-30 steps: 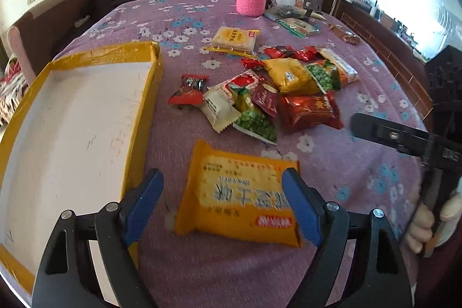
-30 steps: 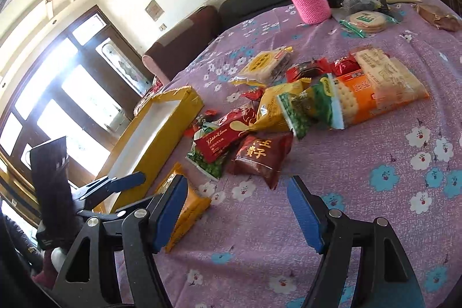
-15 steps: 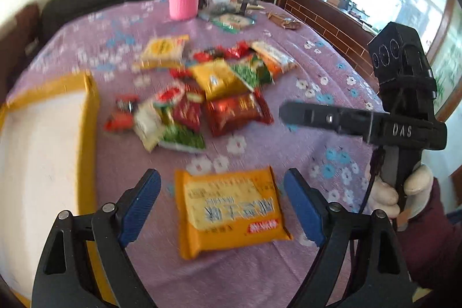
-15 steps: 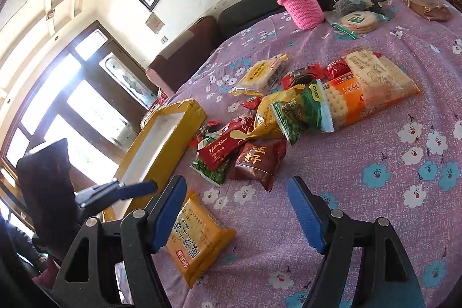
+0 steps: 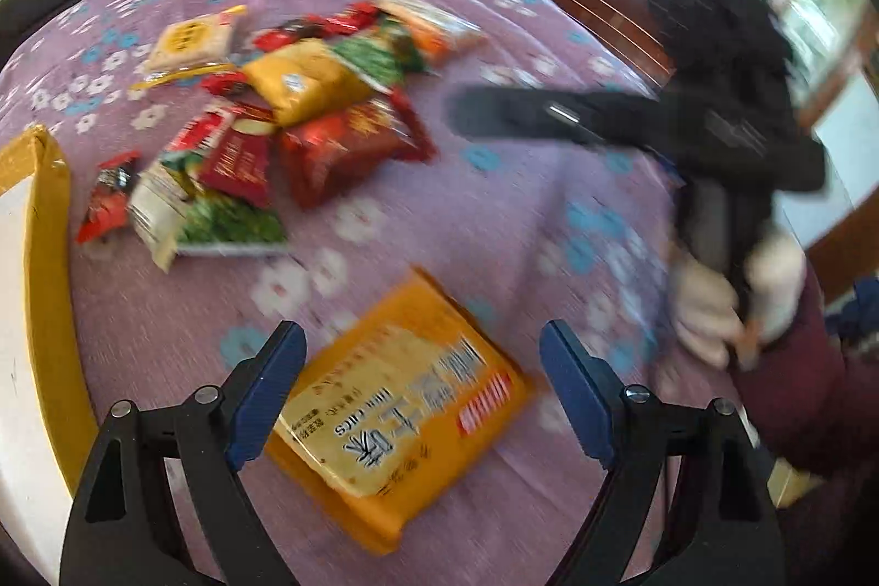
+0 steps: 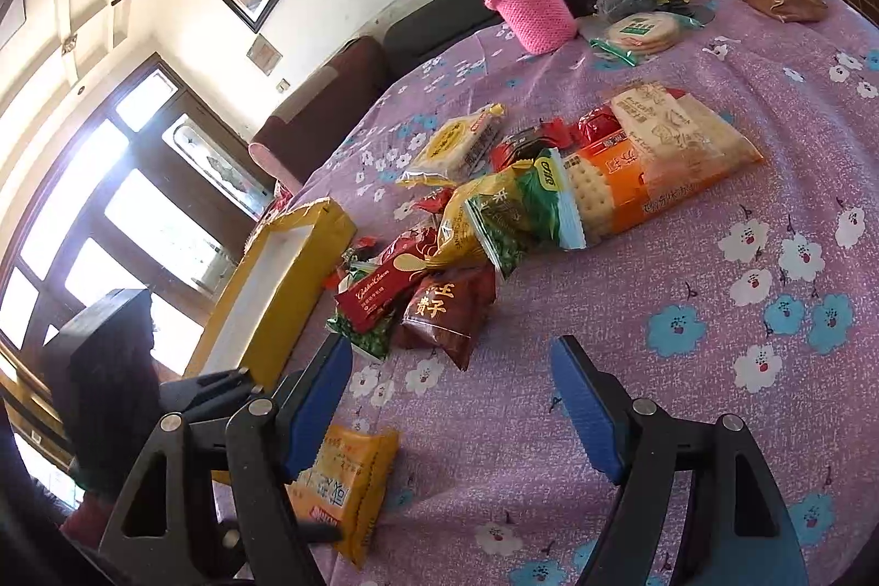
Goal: Organize snacks
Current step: 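Grasp the yellow biscuit bag with the left tool while the right tool grasps a brown candy packet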
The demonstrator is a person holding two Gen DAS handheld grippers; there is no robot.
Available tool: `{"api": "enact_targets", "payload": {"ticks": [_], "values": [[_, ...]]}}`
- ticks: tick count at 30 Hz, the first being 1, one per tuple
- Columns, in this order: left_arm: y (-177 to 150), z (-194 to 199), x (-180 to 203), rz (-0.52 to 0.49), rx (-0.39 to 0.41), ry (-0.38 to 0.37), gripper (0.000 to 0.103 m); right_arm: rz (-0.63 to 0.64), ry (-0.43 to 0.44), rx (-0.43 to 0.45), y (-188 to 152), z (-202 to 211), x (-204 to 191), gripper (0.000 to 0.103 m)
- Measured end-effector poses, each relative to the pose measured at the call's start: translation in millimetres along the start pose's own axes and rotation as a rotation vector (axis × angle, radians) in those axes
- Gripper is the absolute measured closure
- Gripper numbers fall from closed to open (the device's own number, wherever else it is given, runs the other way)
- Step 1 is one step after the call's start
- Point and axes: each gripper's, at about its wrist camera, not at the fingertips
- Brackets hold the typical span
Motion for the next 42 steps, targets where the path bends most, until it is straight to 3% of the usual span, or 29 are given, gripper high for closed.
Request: {"api": "enact_targets", "payload": {"ticks": [4,8,10,12,13,17,22,28,32,37,42], "values": [[-11,-2,31,-0.106,-0.017,0.052,0.016,-0.007,-0.013,-0.006,0,-1,2,0.025],[-17,-14,44,-0.164,-0.014,0.186,0.016,-0.007,-0.027,-0.001,-1,-1,3,0.025],[-20,-23,40,-0.13,-0.028,0.214,0.014,-0.006,-0.032,0.0,-1,-1,3,0.025],[-21,-19,33,-0.074,-0.007,0.196,0.022,-0.002,-0.042,0.003,-1,0,3,0.025],[-22,-14,29,-0.045,0.013,0.203,0.033,0.0,-0.046,0.006,-1,0,2,0.025],[-28,2,15,0.07,0.076,0.2,0.033,0.004,-0.054,0.011,-1,1,3,0.025],[-45,39,5,0.188,0.216,0.191,0.033,0.007,-0.093,0.002,-2,-3,6,0.025],[-63,90,-16,0.249,0.337,0.258,0.033,0.041,-0.139,0.009,1,-2,-8,0.025],[-80,114,-33,0.285,0.392,0.304,0.033,0.166,-0.176,-0.003,14,-8,-42,0.026],[-96,132,-57,0.368,0.456,0.31,0.033,0.299,-0.236,-0.087,38,-50,-69,0.027],[-107,137,-72,0.412,0.448,0.355,0.033,0.362,-0.255,-0.213,24,-85,-72,0.027]]}}
Point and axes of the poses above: each gripper's, at about its wrist camera, not at the fingertips, and z roughly against the way its jaws point, x to its right, y to its top, and after that the axes turned 3 degrees about z, right-handed
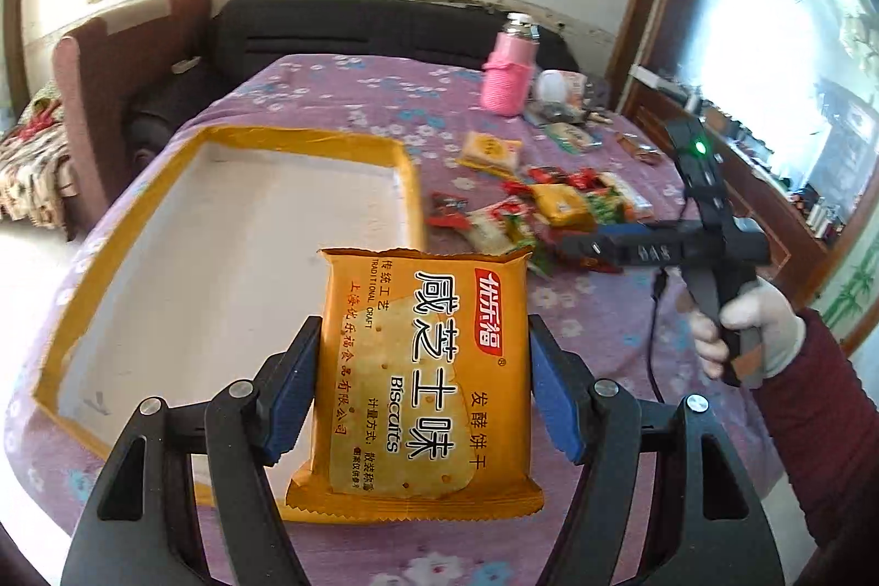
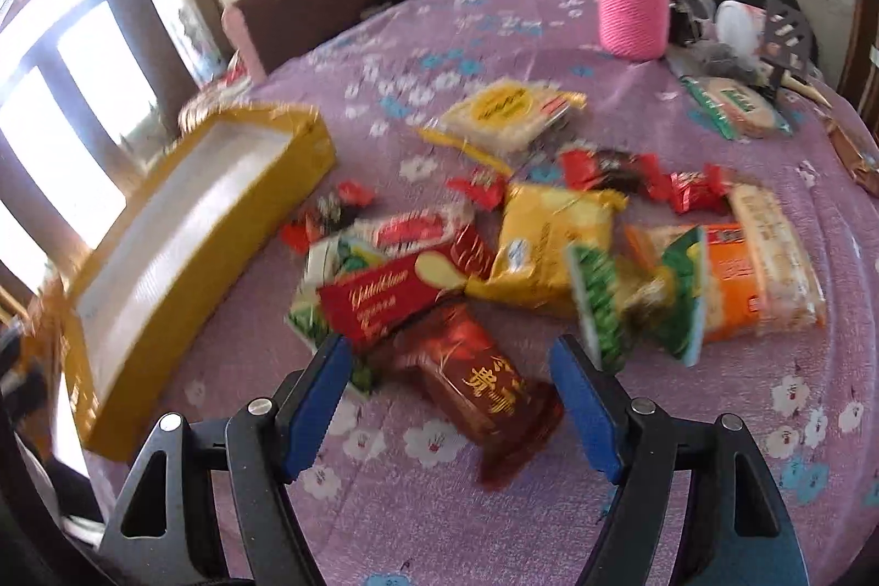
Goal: Organize snacks
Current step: 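Grasp the yellow biscuit bag with the left tool while the right tool grasps a brown candy packet, then carry both packets over the white box and open both tools to drop them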
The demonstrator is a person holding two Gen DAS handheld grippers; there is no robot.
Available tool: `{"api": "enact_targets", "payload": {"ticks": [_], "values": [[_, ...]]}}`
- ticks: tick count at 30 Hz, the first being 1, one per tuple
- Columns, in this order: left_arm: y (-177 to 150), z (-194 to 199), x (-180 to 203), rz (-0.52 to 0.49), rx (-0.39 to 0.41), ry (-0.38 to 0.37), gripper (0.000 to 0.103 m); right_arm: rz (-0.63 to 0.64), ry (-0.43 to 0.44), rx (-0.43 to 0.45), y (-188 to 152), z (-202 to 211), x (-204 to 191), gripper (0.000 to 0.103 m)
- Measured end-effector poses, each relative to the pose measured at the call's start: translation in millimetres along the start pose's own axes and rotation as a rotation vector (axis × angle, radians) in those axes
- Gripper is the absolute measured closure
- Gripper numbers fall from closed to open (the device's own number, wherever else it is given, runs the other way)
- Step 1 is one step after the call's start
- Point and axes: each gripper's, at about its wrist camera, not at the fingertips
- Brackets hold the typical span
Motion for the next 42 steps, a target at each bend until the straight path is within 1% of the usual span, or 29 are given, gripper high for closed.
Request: {"api": "enact_targets", "payload": {"ticks": [3,4,5,6,7,10,14,20,22,24,26,27,29,30,32,36,39,42], "values": [[0,4,-9,0.025,0.008,0.024,0.033,0.047,-0.015,-0.026,-11,-9,-8,0.029],[0,4,-12,0.037,0.01,0.028,0.033,0.056,-0.026,-0.035,-13,-12,-10,0.036],[-1,5,-14,0.047,0.011,0.032,0.033,0.072,-0.062,-0.029,-15,-14,-13,0.041],[-2,5,-15,0.055,0.012,0.039,0.033,0.084,-0.089,-0.028,-15,-14,-15,0.054],[-2,6,-15,0.058,0.011,0.045,0.033,0.087,-0.105,-0.026,-15,-13,-16,0.065],[-3,9,-14,0.065,0.013,0.058,0.033,0.066,-0.06,-0.02,-16,-10,-15,0.071],[0,12,-16,0.068,0.024,0.08,0.033,0.063,-0.063,0.009,-24,6,-20,0.072],[3,10,-27,0.065,0.024,0.11,0.033,0.056,-0.027,0.091,-32,62,-36,0.072],[7,4,-33,0.068,0.016,0.125,0.033,0.063,0.017,0.113,-28,76,-46,0.072],[12,0,-40,0.065,0.011,0.152,0.033,0.074,0.079,0.131,-20,85,-60,0.072],[18,-2,-49,0.063,0.007,0.184,0.033,0.078,0.165,0.132,-7,87,-80,0.072],[22,-4,-56,0.067,0.002,0.205,0.033,0.077,0.225,0.12,1,82,-94,0.072],[26,-9,-72,0.087,-0.009,0.241,0.033,0.072,0.308,0.095,12,69,-118,0.072],[29,-14,-83,0.101,-0.023,0.26,0.033,0.069,0.345,0.077,17,59,-132,0.072],[31,-20,-99,0.124,-0.045,0.285,0.033,0.071,0.392,0.044,23,39,-158,0.072],[31,-32,-128,0.165,-0.079,0.312,0.033,0.072,0.42,-0.03,29,-5,-203,0.072],[30,-36,-138,0.186,-0.092,0.312,0.033,0.071,0.398,-0.063,29,-33,-220,0.072],[28,-33,-147,0.216,-0.086,0.297,0.033,0.054,0.386,-0.075,28,-46,-224,0.069]]}}
Point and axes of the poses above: each gripper's, at about its wrist camera, not at the fingertips, and z roughly against the way its jaws point, x to its right, y to its top, and after that the axes turned 3 degrees about z, right-handed
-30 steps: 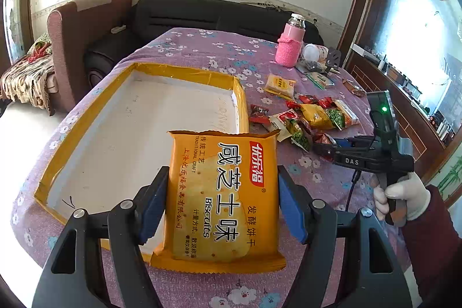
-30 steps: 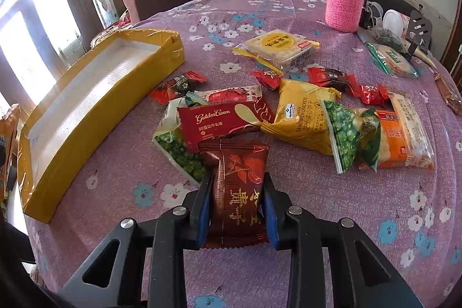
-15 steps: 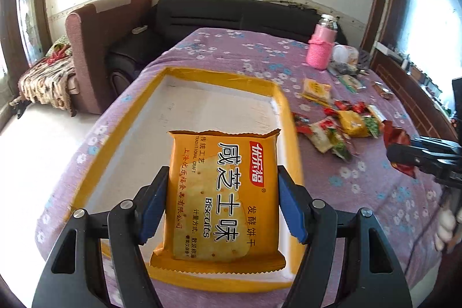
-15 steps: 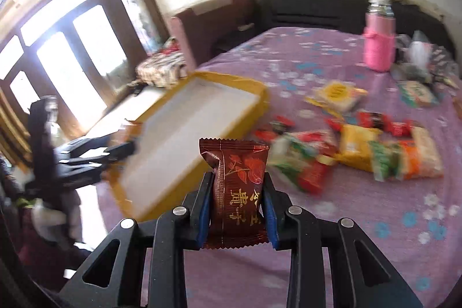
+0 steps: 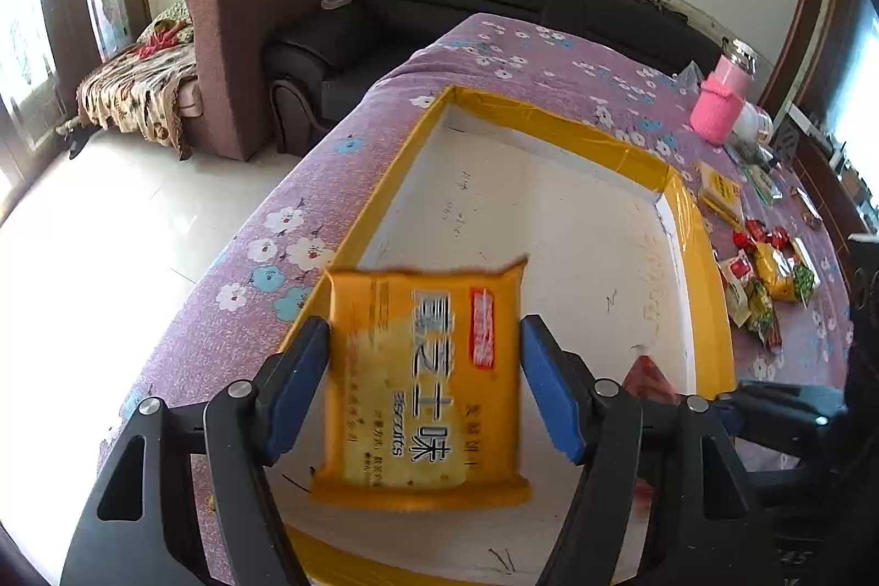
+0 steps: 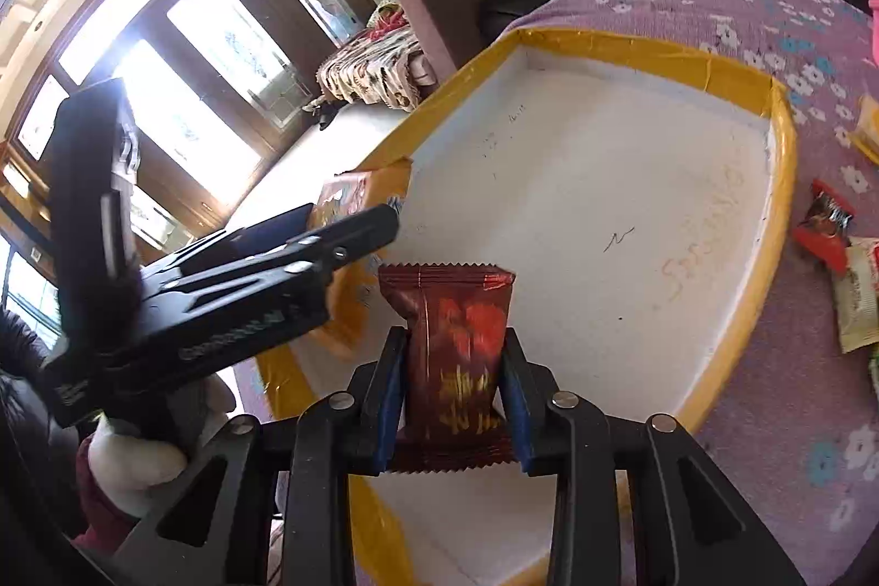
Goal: Organize snacks
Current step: 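Carry both packets over the white box and open both tools to drop them, then grasp a red chocolate bar with the right tool while the left tool grasps a green pea bag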
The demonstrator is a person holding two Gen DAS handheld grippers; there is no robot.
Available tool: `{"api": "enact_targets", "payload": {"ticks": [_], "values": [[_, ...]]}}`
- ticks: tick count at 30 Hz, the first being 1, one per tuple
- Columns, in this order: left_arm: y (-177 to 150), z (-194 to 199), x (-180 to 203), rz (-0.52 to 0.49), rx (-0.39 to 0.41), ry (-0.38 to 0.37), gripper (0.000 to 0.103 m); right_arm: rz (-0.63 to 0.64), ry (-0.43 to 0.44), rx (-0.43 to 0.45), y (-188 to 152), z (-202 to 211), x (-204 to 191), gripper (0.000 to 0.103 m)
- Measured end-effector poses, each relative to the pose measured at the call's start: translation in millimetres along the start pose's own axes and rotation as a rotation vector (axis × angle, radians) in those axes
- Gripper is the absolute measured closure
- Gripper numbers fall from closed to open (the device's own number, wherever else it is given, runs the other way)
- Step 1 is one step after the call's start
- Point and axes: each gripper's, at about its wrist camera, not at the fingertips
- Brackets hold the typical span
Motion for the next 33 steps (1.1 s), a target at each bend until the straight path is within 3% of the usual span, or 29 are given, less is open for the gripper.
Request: {"api": "enact_targets", "payload": {"ticks": [5,9,13,19,24,30,33], "values": [[2,8,-8,0.037,0.016,-0.009,0.033,0.021,0.005,0.018,-6,3,-11,0.061],[-2,33,2,0.028,0.069,-0.055,0.032,0.015,0.007,0.101,-8,39,-2,0.058],[-11,55,32,-0.026,0.106,-0.127,0.03,-0.051,-0.052,0.195,-20,89,40,0.054],[-22,61,89,-0.122,0.091,-0.244,0.03,-0.241,-0.25,0.27,-53,156,141,0.049],[-32,55,133,-0.208,0.057,-0.265,0.03,-0.288,-0.372,0.228,-55,144,180,0.049],[-40,58,152,-0.272,0.044,-0.255,0.03,-0.269,-0.462,0.162,-43,108,189,0.059],[-40,56,161,-0.289,0.042,-0.254,0.03,-0.249,-0.484,0.172,-41,105,189,0.062]]}}
Point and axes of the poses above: each gripper's, at about its wrist camera, not at the fingertips, and z roughly against the way its jaws point, x to its right, y to its top, and after that the axes turned 3 degrees about z, right-handed
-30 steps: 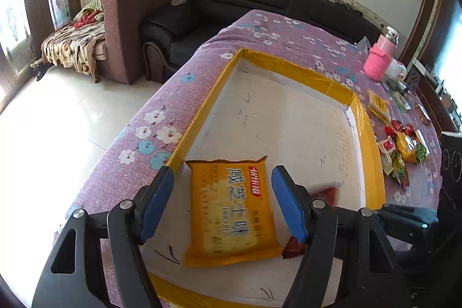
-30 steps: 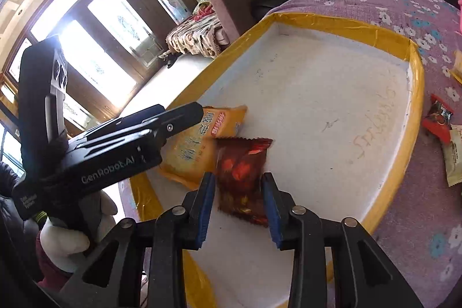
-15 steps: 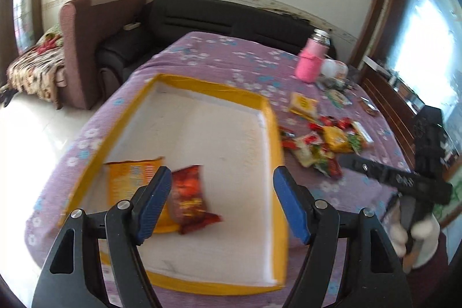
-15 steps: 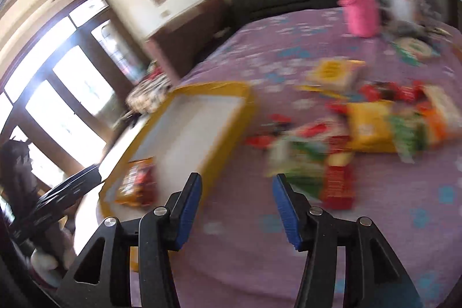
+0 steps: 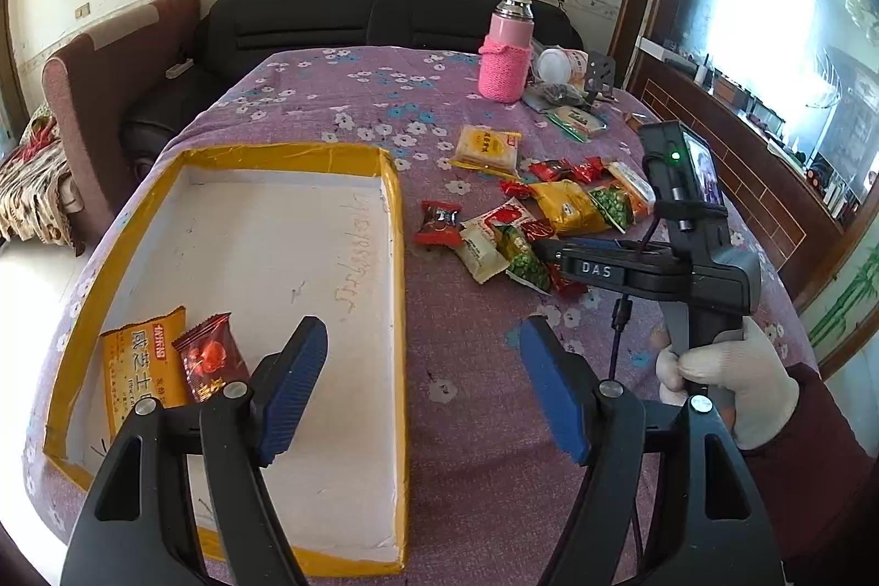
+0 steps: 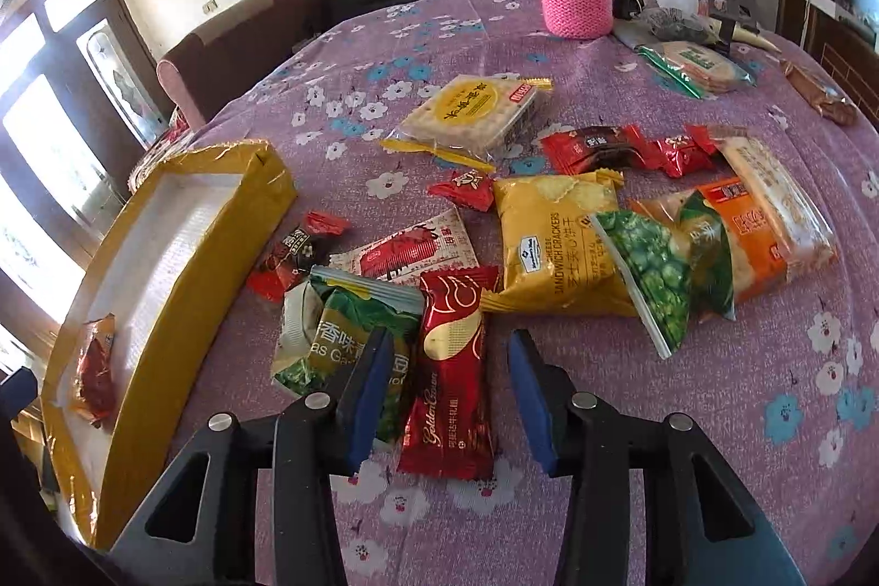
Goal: Organize snacks
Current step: 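Grasp a red chocolate bar with the right tool while the left tool grasps a green pea bag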
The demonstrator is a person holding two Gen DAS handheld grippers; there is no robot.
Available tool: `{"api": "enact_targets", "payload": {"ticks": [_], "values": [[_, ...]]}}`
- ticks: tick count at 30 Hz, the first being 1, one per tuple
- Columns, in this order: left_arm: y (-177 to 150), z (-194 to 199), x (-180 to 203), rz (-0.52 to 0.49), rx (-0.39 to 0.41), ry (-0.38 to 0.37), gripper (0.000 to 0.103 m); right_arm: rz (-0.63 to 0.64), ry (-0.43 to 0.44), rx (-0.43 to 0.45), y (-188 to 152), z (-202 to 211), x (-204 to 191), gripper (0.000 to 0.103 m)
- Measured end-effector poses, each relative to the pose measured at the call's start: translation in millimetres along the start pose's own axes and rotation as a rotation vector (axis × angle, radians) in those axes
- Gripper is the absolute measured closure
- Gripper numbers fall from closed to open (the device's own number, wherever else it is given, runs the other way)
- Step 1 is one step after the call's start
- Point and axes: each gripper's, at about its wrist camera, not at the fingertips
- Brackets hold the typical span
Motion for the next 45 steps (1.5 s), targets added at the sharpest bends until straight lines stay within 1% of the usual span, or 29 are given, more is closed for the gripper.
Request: {"api": "enact_targets", "payload": {"ticks": [1,2,6,10,13,15,16,19,23,24,26,27,28,29,30,31,33,37,39,43,45], "values": [[1,-2,3,-0.006,-0.003,-0.001,0.03,0.013,-0.01,0.001,0,0,-1,0.073],[1,-5,7,-0.012,-0.006,-0.004,0.03,0.026,-0.018,-0.004,0,-1,-2,0.079],[6,-19,27,-0.051,-0.02,-0.012,0.03,0.062,-0.041,-0.015,-4,0,-1,0.081],[10,-34,44,-0.09,-0.046,-0.024,0.03,0.038,-0.038,-0.02,-11,11,14,0.083],[16,-57,60,-0.112,-0.085,-0.04,0.031,-0.011,0.02,0.005,-21,24,36,0.086],[20,-74,69,-0.128,-0.114,-0.035,0.031,-0.051,0.082,0.043,-30,31,51,0.088],[22,-86,76,-0.142,-0.131,-0.023,0.032,-0.07,0.093,0.05,-32,32,57,0.092],[28,-111,85,-0.173,-0.154,0.027,0.033,-0.118,0.125,0.052,-33,32,68,0.093],[29,-138,94,-0.223,-0.177,0.082,0.033,-0.074,0.117,0.049,-33,32,58,0.091],[28,-144,96,-0.236,-0.185,0.095,0.033,-0.06,0.117,0.048,-33,31,54,0.087],[25,-151,99,-0.259,-0.184,0.124,0.034,-0.043,0.113,0.042,-33,29,52,0.081],[24,-153,100,-0.265,-0.174,0.131,0.039,-0.036,0.112,0.035,-33,28,50,0.078],[25,-153,100,-0.26,-0.167,0.127,0.045,-0.037,0.111,0.033,-33,27,50,0.075],[25,-152,99,-0.254,-0.17,0.128,0.053,-0.038,0.118,0.031,-34,27,50,0.073],[25,-151,97,-0.241,-0.178,0.11,0.067,-0.041,0.132,0.032,-33,27,50,0.068],[26,-152,96,-0.233,-0.186,0.095,0.073,-0.038,0.138,0.032,-33,27,50,0.064],[26,-146,93,-0.221,-0.174,0.098,0.073,-0.018,0.133,0.036,-34,27,46,0.06],[26,-126,86,-0.196,-0.14,0.078,0.073,0.036,0.096,0.04,-33,25,36,0.057],[25,-107,82,-0.184,-0.111,0.06,0.072,0.067,0.075,0.04,-33,24,30,0.057],[21,-70,71,-0.14,-0.052,0.031,0.072,0.092,0.07,0.035,-32,22,26,0.058],[18,-51,61,-0.099,-0.028,0.013,0.072,0.1,0.048,0.031,-31,21,24,0.061]]}}
Point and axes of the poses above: each gripper's, at about its wrist camera, not at the fingertips, and z roughly against the way its jaws point, x to its right, y to its top, and after that the axes turned 3 degrees about z, right-handed
